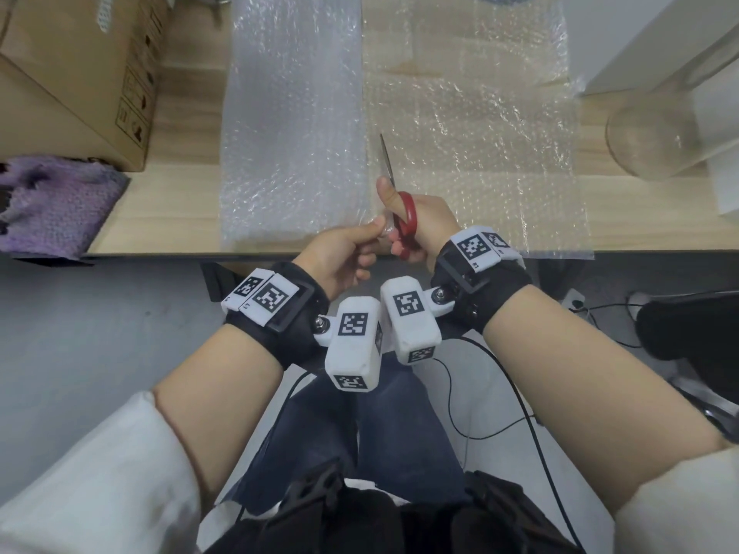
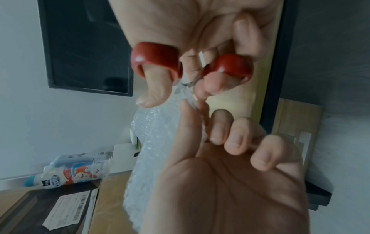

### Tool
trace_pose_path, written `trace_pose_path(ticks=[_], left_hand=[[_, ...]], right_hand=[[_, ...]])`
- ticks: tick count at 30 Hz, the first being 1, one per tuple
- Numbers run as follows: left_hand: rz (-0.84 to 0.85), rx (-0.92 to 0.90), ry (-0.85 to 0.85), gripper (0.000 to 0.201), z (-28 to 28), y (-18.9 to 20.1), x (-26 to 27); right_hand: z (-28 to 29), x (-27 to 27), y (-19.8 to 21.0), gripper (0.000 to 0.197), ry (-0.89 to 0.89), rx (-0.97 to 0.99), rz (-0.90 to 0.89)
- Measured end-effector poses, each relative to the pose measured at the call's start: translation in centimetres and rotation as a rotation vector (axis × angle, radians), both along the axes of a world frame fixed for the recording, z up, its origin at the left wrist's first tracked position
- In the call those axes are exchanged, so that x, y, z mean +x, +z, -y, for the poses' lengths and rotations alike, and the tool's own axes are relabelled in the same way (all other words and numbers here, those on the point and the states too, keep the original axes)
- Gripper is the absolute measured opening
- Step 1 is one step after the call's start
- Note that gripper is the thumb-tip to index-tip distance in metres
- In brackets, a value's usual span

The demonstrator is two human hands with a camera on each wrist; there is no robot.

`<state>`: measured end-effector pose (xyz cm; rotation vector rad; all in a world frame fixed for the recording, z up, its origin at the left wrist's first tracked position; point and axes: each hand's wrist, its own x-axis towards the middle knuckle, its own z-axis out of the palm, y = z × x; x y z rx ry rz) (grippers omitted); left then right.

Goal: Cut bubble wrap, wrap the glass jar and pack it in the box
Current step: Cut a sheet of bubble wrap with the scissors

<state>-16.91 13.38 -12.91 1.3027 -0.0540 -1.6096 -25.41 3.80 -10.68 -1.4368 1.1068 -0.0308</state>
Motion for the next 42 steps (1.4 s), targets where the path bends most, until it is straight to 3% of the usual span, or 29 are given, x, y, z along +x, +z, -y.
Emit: trace_pose_path(ticks=[4,9,13,18,23,27,31,38,42], left_hand=[[-0.018,-0.041,-0.093,0.023,-0.6,-0.5,0.3],[-0.104,-0.031,-0.075,0.027,-1.1,-0.7,-0.3],[-0.079,-0.035,-0.059,0.028,-1.0,-0.5,0.1],[-0.043,0.008,-0.114,0.01,-1.9,-1.1,-0.5],[-0.055,-0.019,-0.11,0.01,-2.1,-0.6,-0.5],[-0.045,-0.023,-0.138,0.024,-2.2,-0.4,-0.5],[-0.029,0.006,-0.121,0.011,-2.4,-0.4,-0.5],[-0.014,0.063,-0.089,0.01,-2.5,0.0,-0.7],[-0.021,0.081,-0.099,0.009,-2.4,0.1,-0.5]], right_hand=[[0.8,1.0,-0.3,0.063,-0.011,0.041,0.038],[2.0,1.9,0.8,0.046,-0.139,0.087,0.062],[2.5,2.7,0.7,0.049,-0.099,0.042,0.008],[4.0,3.9,0.9,0.052,-0.096,0.08,-0.021],[5.7,4.3,1.2,0.048,-0.062,0.073,-0.029],[6.3,4.4,1.4,0.047,-0.041,0.093,-0.022],[6.3,5.0,1.3,0.047,-0.066,0.094,-0.021],[6.4,5.0,0.7,0.046,-0.052,0.039,-0.031],[6.5,4.9,0.4,0.05,-0.067,0.134,-0.005]])
